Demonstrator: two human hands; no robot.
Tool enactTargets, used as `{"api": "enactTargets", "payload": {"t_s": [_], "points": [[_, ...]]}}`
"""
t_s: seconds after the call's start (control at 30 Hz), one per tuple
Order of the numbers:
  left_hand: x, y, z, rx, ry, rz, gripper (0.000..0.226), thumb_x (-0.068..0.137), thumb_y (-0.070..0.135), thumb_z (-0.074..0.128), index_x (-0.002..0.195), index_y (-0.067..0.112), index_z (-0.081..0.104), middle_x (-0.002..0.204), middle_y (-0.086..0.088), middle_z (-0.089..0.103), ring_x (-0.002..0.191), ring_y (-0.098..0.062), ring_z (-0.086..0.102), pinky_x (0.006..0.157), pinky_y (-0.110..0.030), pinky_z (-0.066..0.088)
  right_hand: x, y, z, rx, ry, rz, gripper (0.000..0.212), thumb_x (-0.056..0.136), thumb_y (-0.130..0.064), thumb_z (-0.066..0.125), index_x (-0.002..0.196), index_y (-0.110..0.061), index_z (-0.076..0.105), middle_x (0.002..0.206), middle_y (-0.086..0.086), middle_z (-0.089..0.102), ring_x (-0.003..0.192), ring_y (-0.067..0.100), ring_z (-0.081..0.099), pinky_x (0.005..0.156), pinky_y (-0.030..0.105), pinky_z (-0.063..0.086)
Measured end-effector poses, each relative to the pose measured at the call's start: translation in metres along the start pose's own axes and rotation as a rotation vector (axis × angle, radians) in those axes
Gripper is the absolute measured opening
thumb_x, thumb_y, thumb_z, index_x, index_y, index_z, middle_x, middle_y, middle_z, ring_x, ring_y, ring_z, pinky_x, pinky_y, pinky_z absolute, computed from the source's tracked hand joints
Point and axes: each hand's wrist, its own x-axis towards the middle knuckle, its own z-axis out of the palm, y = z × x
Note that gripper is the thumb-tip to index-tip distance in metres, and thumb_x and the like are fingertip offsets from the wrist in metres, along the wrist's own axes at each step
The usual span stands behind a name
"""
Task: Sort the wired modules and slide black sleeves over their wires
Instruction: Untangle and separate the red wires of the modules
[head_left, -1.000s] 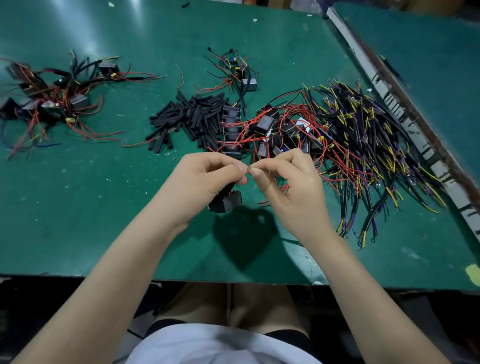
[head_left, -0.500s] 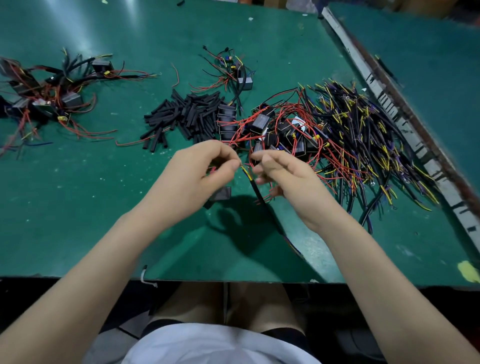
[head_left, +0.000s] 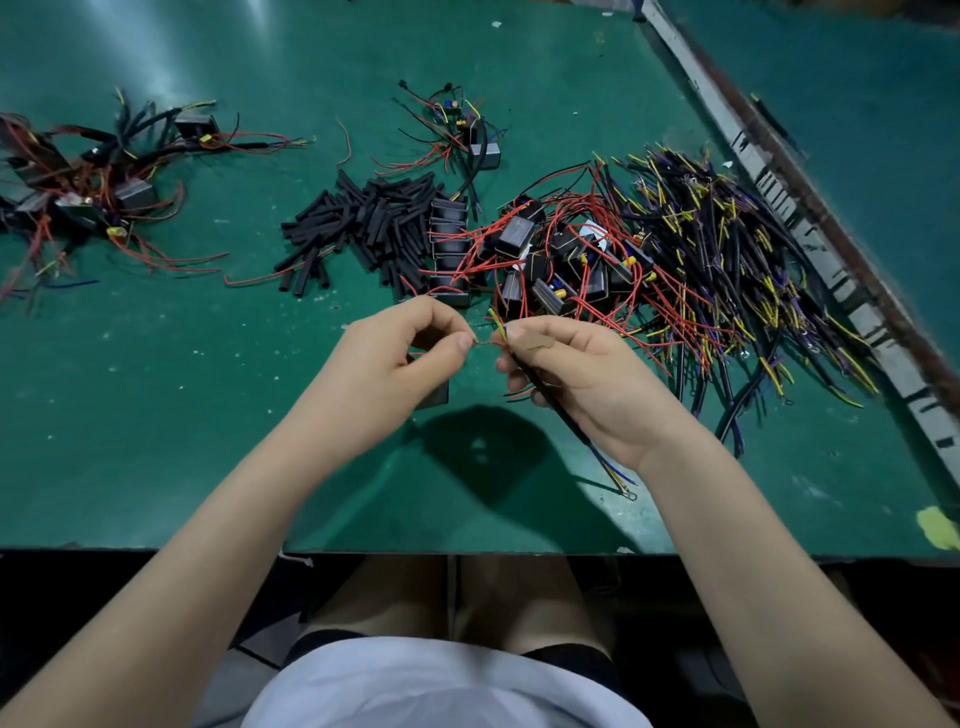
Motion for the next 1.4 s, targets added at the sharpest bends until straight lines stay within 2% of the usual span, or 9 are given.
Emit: {"api": "enactTargets", "payload": {"t_s": [0.4, 0.5, 0.57, 0.67, 0.77, 0.93, 1.1, 1.23, 1.4], "points": [[0.005, -0.007, 0.011, -0.05, -0.018, -0.092, 0.012, 0.091, 0.022, 0.059, 0.079, 0.027, 0.061, 0.063, 0.017, 0.058, 0.05, 0.002, 0.047, 0.049, -0.009, 0.036, -0.007, 0.008, 0.009, -0.191, 0.246, -0.323, 0.016, 0.096, -0.012, 0.056, 0.089, -0.026, 0.061, 0.074, -0.015, 0.064, 0.066, 0.003, 0.059, 0.064, 0.015, 0.044], [0.004, -0.009, 0.012, -0.146, -0.049, -0.101, 0.006, 0.092, 0.035, 0.057, 0.088, 0.032, 0.06, 0.082, 0.012, 0.069, 0.075, -0.01, 0.063, 0.074, -0.021, 0.05, -0.004, 0.013, 0.009, -0.316, 0.325, -0.366, 0.018, 0.097, -0.016, 0.054, 0.087, -0.03, 0.058, 0.072, -0.008, 0.057, 0.065, 0.016, 0.053, 0.065, 0.034, 0.046], [0.001, -0.012, 0.01, -0.233, -0.118, -0.055, 0.015, 0.087, 0.042, 0.059, 0.099, 0.033, 0.054, 0.101, 0.005, 0.067, 0.096, -0.012, 0.063, 0.088, -0.025, 0.05, -0.002, 0.013, 0.008, -0.32, 0.386, -0.364, 0.018, 0.097, -0.016, 0.054, 0.085, -0.029, 0.057, 0.069, -0.012, 0.055, 0.064, 0.015, 0.053, 0.065, 0.035, 0.047], [-0.002, -0.02, 0.006, -0.064, -0.188, 0.11, 0.031, 0.082, 0.025, 0.07, 0.103, 0.035, 0.05, 0.109, 0.012, 0.059, 0.102, 0.002, 0.056, 0.089, -0.011, 0.042, 0.001, 0.014, 0.005, -0.276, 0.426, -0.334, 0.019, 0.097, -0.015, 0.053, 0.084, -0.027, 0.058, 0.067, -0.014, 0.055, 0.059, 0.009, 0.052, 0.063, 0.03, 0.048], [0.002, -0.028, 0.009, 0.123, -0.133, 0.178, 0.024, 0.08, 0.01, 0.073, 0.095, 0.026, 0.063, 0.102, 0.006, 0.06, 0.099, -0.008, 0.057, 0.093, -0.024, 0.044, 0.003, 0.017, 0.004, -0.234, 0.414, -0.291, 0.019, 0.097, -0.013, 0.053, 0.084, -0.027, 0.057, 0.069, -0.012, 0.054, 0.054, 0.007, 0.053, 0.052, 0.017, 0.04], [0.004, -0.031, 0.016, 0.222, -0.031, 0.168, 0.018, 0.082, 0.014, 0.071, 0.099, 0.019, 0.068, 0.097, 0.007, 0.06, 0.09, -0.011, 0.056, 0.088, -0.039, 0.047, 0.002, 0.021, 0.003, -0.389, 0.395, -0.394, 0.017, 0.097, -0.012, 0.052, 0.091, -0.027, 0.057, 0.079, -0.012, 0.056, 0.066, 0.016, 0.053, 0.064, 0.028, 0.045], [0.003, -0.024, 0.021, 0.466, -0.04, 0.229, 0.035, 0.084, 0.012, 0.062, 0.118, 0.024, 0.064, 0.102, -0.002, 0.061, 0.092, -0.025, 0.06, 0.076, -0.045, 0.049, 0.003, 0.028, 0.001, -0.607, 0.46, -0.584, 0.009, 0.096, -0.008, 0.054, 0.099, -0.012, 0.061, 0.092, -0.011, 0.052, 0.075, 0.006, 0.05, 0.07, 0.018, 0.04], [0.0, -0.018, 0.025, 0.633, -0.012, 0.244, 0.037, 0.078, 0.012, 0.049, 0.11, 0.016, 0.068, 0.098, -0.006, 0.063, 0.087, -0.031, 0.06, 0.071, -0.041, 0.045, 0.007, 0.033, 0.001, -0.679, 0.508, -0.608, 0.009, 0.094, -0.005, 0.055, 0.1, -0.005, 0.062, 0.091, -0.007, 0.051, 0.076, 0.002, 0.049, 0.07, 0.011, 0.037], [0.002, -0.021, 0.025, 0.537, 0.029, 0.238, 0.015, 0.086, 0.027, 0.067, 0.096, 0.015, 0.07, 0.103, -0.002, 0.061, 0.097, -0.025, 0.058, 0.08, -0.04, 0.045, 0.008, 0.035, 0.001, -0.738, 0.539, -0.639, 0.01, 0.092, -0.002, 0.057, 0.1, -0.002, 0.063, 0.093, 0.0, 0.055, 0.073, 0.004, 0.046, 0.071, 0.01, 0.037]]}}
